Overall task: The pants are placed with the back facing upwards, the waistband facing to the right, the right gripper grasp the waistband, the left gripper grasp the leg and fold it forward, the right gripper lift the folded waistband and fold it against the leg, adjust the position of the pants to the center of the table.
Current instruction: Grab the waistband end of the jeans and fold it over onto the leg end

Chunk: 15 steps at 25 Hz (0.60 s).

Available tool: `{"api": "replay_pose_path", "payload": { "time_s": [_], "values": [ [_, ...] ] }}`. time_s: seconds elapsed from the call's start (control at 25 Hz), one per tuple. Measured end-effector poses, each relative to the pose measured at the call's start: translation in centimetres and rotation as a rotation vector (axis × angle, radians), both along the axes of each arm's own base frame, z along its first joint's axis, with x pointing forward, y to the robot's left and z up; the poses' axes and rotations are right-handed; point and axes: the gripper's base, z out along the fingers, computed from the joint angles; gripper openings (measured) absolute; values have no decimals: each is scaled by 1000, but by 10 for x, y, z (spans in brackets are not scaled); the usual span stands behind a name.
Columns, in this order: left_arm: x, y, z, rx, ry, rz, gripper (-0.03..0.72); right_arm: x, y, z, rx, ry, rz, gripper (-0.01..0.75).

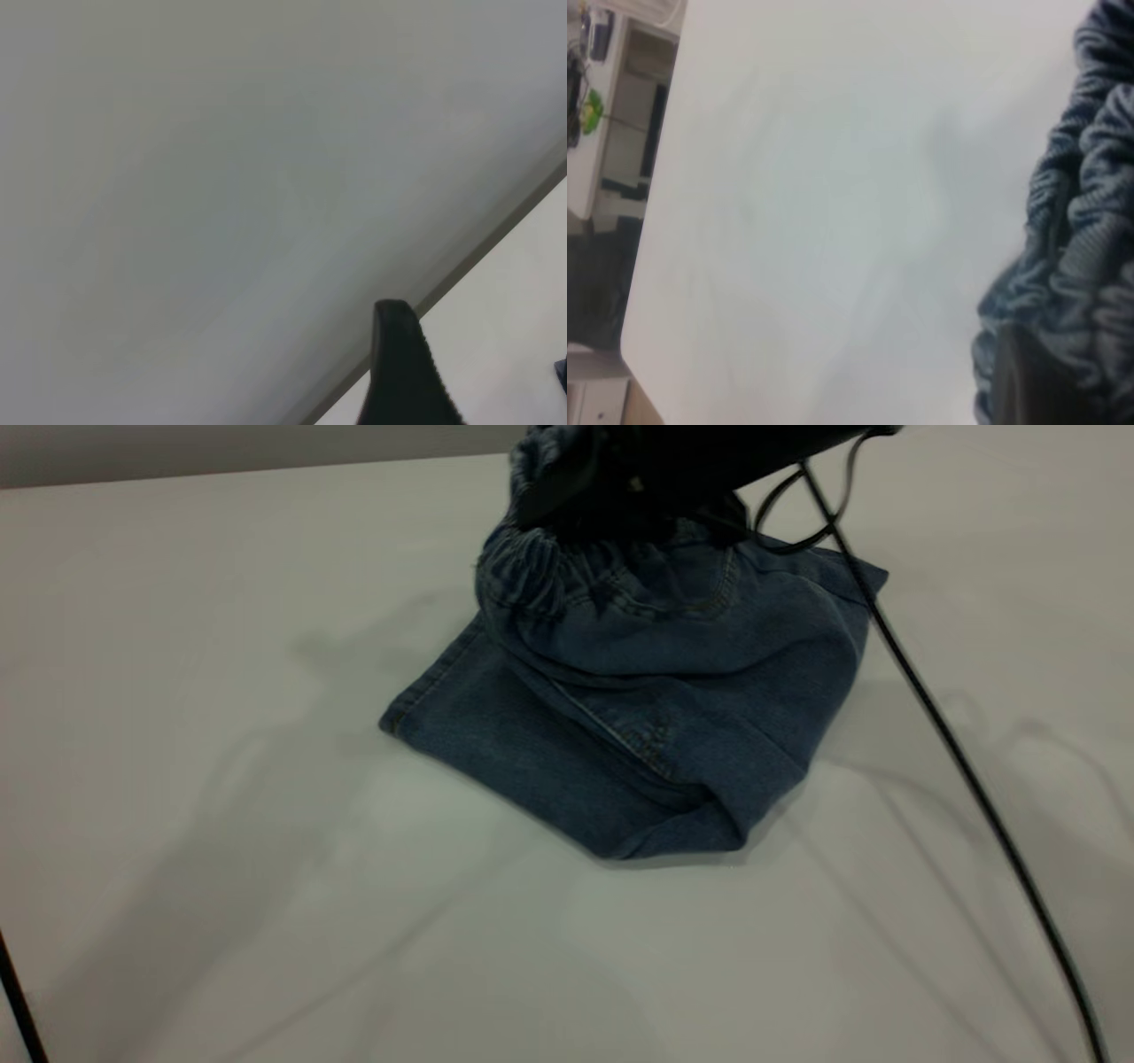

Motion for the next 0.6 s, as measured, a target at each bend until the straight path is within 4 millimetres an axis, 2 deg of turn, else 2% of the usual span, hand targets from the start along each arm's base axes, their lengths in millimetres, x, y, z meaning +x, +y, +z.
{"api": "replay_pose_path", "payload": {
  "time_s": [0.12,0.32,0.4,0.48,0.6],
  "values": [
    [0,0,0,0,0,0,393,11,5,8,22,-40,6,167],
    [0,0,1,-5,-13,-3,393,20,16,33,132,-62,46,436],
    [0,0,1,-5,-17,-3,393,20,20,42,191,-55,82,519],
    [0,0,2,-6,-19,-4,393,18,22,48,237,-34,109,563],
    [1,-1,2,-8,-24,-5,393,17,23,49,260,36,90,570]
  ]
}}
